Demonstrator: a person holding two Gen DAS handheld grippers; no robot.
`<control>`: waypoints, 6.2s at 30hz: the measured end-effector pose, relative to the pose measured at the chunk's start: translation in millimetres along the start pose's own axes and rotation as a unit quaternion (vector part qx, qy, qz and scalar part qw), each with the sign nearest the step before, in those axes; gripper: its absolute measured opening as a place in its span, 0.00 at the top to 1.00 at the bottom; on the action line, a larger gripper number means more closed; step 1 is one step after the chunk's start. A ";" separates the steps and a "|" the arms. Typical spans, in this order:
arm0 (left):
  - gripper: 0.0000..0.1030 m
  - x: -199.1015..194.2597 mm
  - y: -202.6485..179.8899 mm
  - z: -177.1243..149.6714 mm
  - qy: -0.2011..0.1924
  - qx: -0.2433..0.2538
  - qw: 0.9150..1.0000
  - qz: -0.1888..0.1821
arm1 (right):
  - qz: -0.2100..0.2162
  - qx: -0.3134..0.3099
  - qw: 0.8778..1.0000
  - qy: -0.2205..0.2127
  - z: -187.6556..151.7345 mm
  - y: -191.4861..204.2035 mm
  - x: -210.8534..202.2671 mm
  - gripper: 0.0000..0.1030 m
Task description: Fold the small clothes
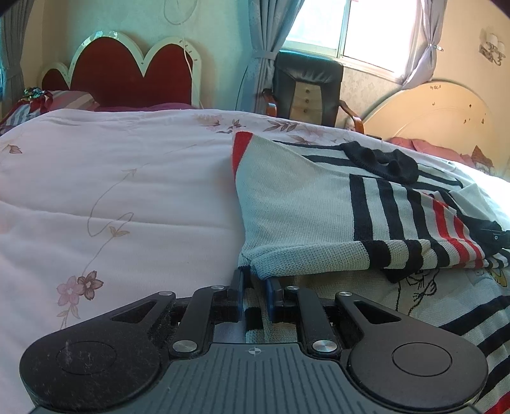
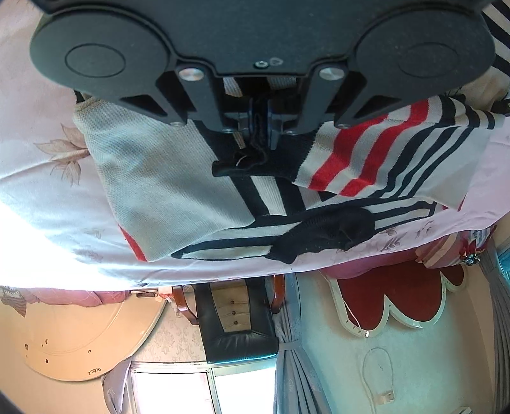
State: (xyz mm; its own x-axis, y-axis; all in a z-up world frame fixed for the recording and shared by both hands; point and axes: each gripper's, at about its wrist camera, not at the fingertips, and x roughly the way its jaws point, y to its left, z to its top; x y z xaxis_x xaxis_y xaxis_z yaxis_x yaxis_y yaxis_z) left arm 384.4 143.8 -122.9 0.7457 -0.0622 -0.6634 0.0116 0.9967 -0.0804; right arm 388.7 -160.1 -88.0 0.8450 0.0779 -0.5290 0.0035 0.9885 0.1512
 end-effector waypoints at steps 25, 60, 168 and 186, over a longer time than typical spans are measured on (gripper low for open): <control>0.36 35.7 -66.8 27.5 -0.010 0.057 0.997 -0.045 | -0.032 -0.007 0.999 0.004 21.5 -13.6 0.6 0.70; 0.36 105.7 -29.8 92.4 -0.014 0.074 0.997 -0.025 | 0.114 -0.137 0.983 0.049 55.4 69.7 75.8 0.70; 0.33 -9.3 -108.9 -9.3 -0.044 0.083 0.995 0.034 | 0.016 -0.101 0.995 0.004 2.9 -110.4 -50.4 0.85; 0.13 -178.0 -36.4 -126.9 0.012 0.052 0.998 0.030 | 0.055 0.050 0.992 0.101 -114.0 -95.3 -216.0 0.61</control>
State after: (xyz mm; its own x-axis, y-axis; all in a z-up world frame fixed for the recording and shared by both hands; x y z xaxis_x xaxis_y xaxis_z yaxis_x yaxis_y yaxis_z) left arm 166.7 111.9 -96.2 0.7308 -0.0015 -0.6826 0.0374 0.9986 0.0378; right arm 144.8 -256.4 -83.4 0.7196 0.2184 -0.6591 -0.0207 0.9556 0.2941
